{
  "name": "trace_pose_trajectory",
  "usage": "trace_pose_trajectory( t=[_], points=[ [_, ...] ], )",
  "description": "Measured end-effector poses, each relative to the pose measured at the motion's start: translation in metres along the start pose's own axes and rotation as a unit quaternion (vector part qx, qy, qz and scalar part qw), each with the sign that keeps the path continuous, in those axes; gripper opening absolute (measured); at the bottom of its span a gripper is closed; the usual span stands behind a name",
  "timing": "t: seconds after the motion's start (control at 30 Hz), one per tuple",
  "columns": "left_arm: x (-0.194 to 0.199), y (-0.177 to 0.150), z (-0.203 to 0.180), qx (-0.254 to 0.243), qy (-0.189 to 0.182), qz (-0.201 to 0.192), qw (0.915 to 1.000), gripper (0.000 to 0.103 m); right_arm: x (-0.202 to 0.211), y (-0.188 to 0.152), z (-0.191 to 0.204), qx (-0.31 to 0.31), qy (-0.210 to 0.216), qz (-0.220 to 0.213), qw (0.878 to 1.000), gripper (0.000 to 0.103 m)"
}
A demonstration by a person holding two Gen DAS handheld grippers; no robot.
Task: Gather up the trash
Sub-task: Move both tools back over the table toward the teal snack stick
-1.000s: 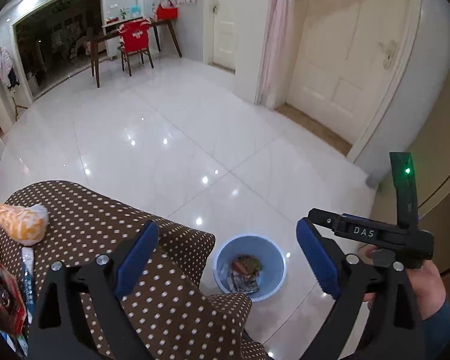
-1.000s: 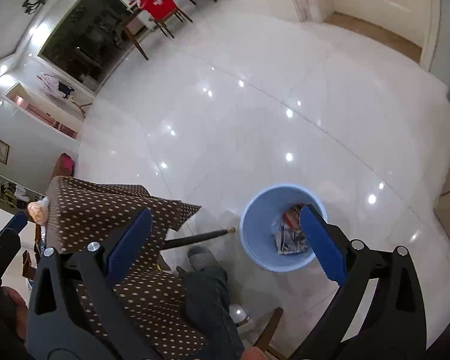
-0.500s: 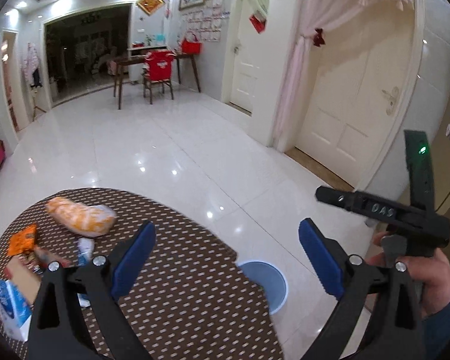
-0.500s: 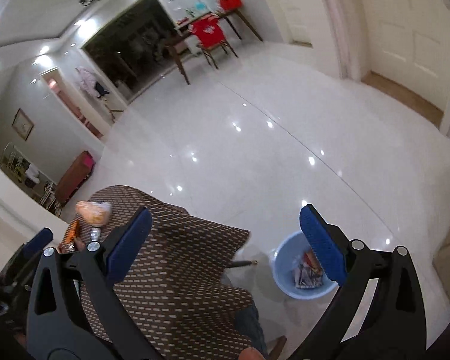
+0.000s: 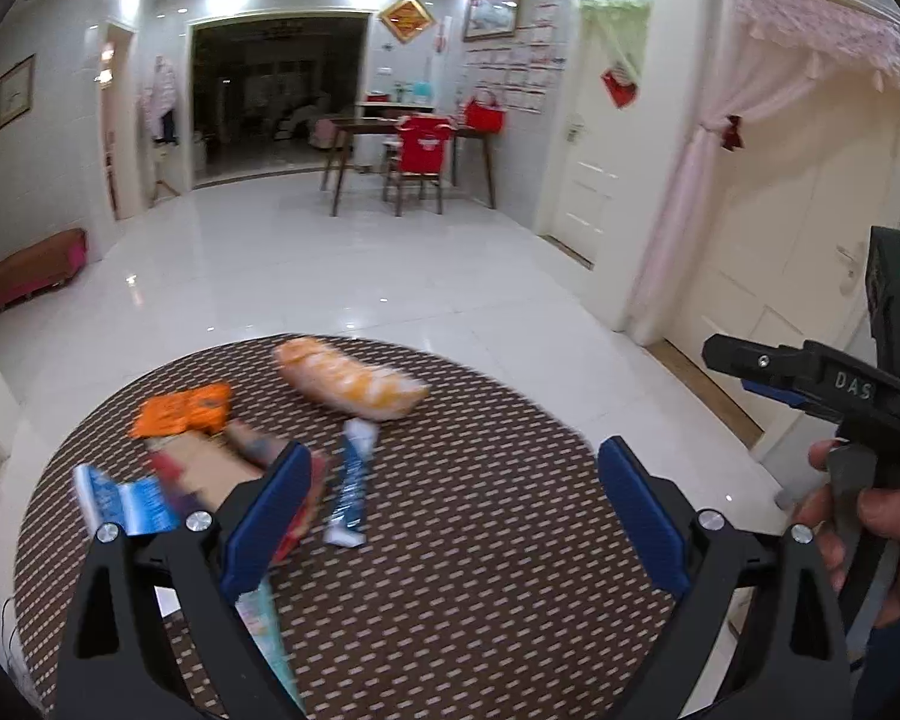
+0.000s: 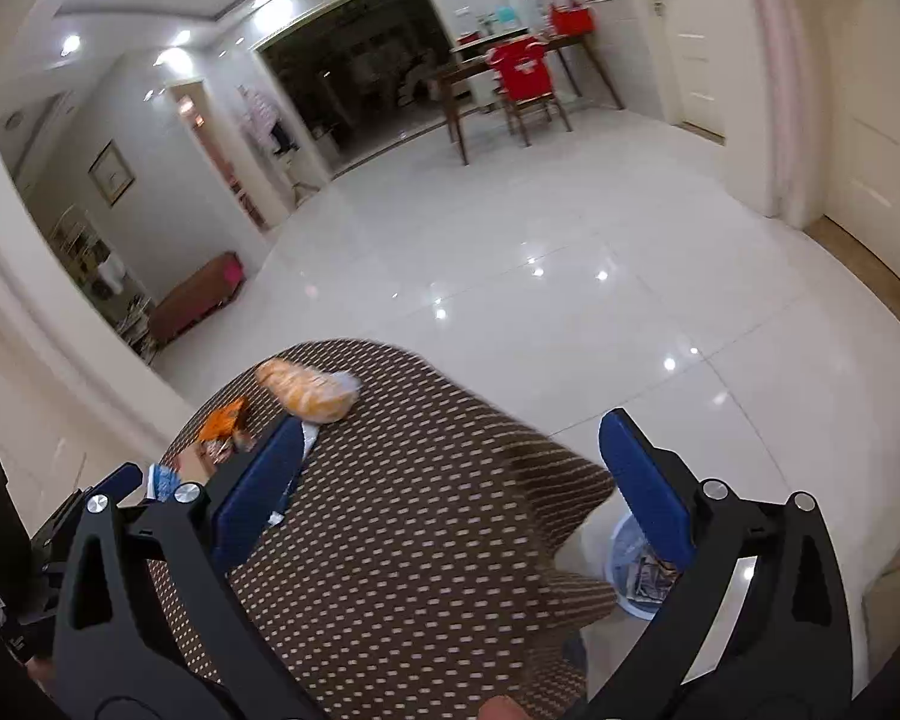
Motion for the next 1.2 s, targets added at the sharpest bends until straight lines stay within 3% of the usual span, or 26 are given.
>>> trace_pose_trajectory(
  t=[0.2,0.4,0.73,0.87,1.03,1.1,1.13,1.2],
  points=[
    [0.020,-0.023,0.053,0.022,0.040,0.007,0.9989,0.094,-0.021,-0.021,0.051,0.034,0.029,0.032,0.998,0.097],
    [0.032,-0.058,0.094,0.046,0.067,0.037,0.9960,0.094,-0.040,-0.046,0.084,0.058,0.053,0.063,0.995,0.097],
    [0.013,-0.111,0.117,0.052,0.084,0.101,0.9900,0.093,-0.062,-0.080,0.116,0.081,0.077,0.103,0.988,0.097],
    [-0.005,-0.128,0.116,0.058,0.078,0.136,0.9859,0.071,-0.066,-0.086,0.118,0.084,0.079,0.111,0.987,0.097],
    [-0.017,-0.134,0.114,0.048,0.078,0.150,0.9845,0.062,-0.071,-0.090,0.117,0.085,0.081,0.117,0.986,0.097],
    [-0.021,-0.132,0.111,0.039,0.077,0.151,0.9847,0.046,-0.073,-0.091,0.118,0.084,0.082,0.119,0.986,0.097],
    [-0.024,-0.130,0.108,0.036,0.074,0.153,0.9849,0.033,-0.074,-0.092,0.119,0.085,0.083,0.120,0.986,0.097],
    [-0.028,-0.127,0.104,0.036,0.069,0.157,0.9845,0.028,-0.076,-0.092,0.120,0.085,0.086,0.121,0.985,0.097]
  ],
)
Point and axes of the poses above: each gripper's, at about its wrist camera, not at the fingertips, and x roughly against the way its jaws point, z to its left, y to its top, the point moved 8 cm from there along -x, roughly the way its jaws point, and after that the axes turned 7 degrees about -z, right-handed, at the moved point
